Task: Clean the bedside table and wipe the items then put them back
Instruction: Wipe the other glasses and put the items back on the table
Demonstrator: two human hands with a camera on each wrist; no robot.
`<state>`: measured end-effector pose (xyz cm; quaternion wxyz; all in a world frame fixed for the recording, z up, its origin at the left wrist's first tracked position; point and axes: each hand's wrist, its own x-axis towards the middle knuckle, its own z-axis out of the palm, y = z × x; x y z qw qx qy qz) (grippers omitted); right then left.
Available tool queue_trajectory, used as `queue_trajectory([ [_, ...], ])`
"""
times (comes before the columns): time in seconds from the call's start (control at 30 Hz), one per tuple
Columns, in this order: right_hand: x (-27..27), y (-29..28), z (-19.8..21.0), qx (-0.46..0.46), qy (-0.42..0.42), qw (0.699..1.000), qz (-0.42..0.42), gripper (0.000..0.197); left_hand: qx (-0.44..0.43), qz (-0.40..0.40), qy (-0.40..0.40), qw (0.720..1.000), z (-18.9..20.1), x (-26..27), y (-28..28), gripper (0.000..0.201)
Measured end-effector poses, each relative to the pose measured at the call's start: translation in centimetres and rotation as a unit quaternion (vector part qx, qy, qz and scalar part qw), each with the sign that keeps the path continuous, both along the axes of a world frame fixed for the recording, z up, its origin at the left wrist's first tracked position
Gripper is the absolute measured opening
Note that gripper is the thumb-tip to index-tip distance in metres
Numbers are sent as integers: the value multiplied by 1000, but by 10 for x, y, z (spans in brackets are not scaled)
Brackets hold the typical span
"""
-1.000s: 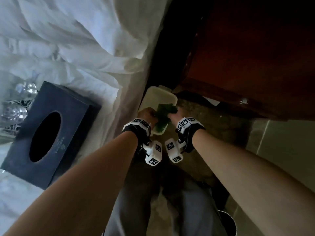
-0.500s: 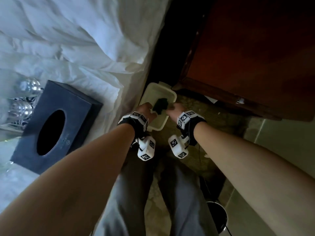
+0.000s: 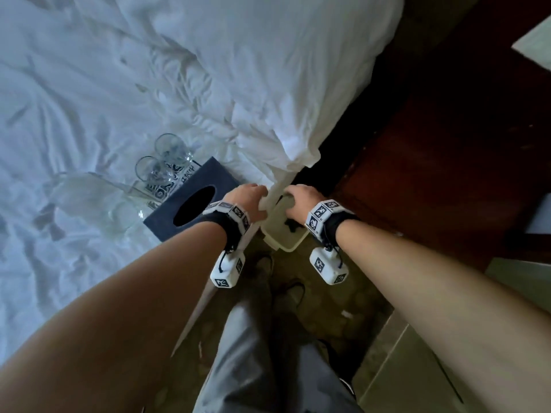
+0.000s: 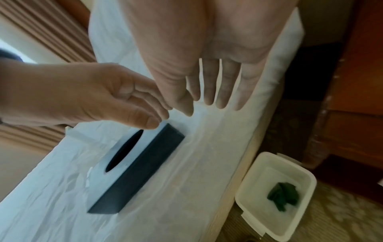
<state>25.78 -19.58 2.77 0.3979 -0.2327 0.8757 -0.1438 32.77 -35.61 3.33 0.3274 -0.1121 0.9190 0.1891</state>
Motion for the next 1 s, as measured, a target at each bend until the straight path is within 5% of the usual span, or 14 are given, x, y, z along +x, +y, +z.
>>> queue_trajectory([
  [0.23, 26, -79, 25, -4, 7, 993, 118, 53, -67, 109, 8, 992, 22, 79, -83, 36],
  [0.53, 39, -152, 8, 32, 7, 980, 197, 55, -95, 176, -3, 980, -11, 145, -151, 52],
  [0.73, 43, -181, -17, 69, 64, 962, 256, 67, -74, 200, 20, 977, -36, 150, -160, 93],
  [1.0, 49, -205, -33, 158, 142, 884, 416, 133, -106, 180, -29, 978, -63, 150, -148, 142],
])
